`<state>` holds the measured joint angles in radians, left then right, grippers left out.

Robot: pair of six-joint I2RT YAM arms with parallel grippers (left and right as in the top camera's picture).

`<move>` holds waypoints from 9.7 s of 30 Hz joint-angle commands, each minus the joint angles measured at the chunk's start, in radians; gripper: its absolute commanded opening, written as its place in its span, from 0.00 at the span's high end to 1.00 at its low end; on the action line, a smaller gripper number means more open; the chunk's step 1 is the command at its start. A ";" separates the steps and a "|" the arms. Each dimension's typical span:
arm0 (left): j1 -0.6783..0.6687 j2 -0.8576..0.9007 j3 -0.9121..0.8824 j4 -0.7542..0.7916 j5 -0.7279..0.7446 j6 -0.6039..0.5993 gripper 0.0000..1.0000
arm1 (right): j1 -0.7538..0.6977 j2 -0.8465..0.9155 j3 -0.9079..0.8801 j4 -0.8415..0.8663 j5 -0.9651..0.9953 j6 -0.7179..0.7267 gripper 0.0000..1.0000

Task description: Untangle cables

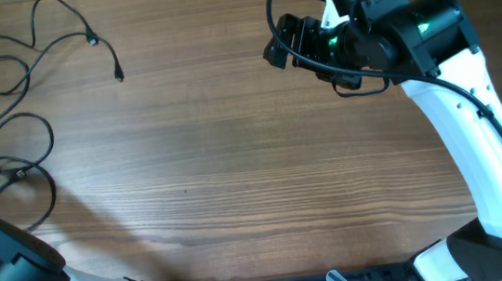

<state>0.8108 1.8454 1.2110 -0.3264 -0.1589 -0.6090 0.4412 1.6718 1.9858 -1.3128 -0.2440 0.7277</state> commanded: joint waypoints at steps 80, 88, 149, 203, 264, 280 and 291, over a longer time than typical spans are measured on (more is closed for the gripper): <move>0.101 -0.023 -0.002 -0.026 -0.043 0.002 0.54 | 0.000 0.009 0.017 -0.030 -0.001 -0.070 0.00; 0.101 -0.070 0.001 0.006 0.072 0.001 0.51 | 0.000 0.009 0.017 -0.027 -0.001 -0.070 0.00; 0.330 0.000 0.001 0.154 0.462 0.315 0.96 | 0.000 0.059 0.017 -0.042 0.011 -0.048 0.01; -0.916 -0.718 0.001 -0.577 0.277 0.318 0.00 | -0.009 -0.857 -0.290 -0.295 0.401 -0.116 0.00; -0.916 -0.718 0.001 -0.577 0.277 0.317 0.00 | -0.449 -1.669 -1.977 1.430 0.085 -0.697 0.00; -0.916 -0.718 0.001 -0.577 0.277 0.317 0.00 | -0.449 -1.669 -1.980 1.312 0.139 -0.796 0.00; -0.916 -0.718 0.001 -0.577 0.277 0.317 0.00 | -0.449 -1.669 -1.979 1.307 0.163 -0.774 0.00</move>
<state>-0.1001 1.1229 1.2106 -0.9054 0.1272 -0.3004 -0.0029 0.0154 0.0063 -0.0036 -0.1032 -0.0505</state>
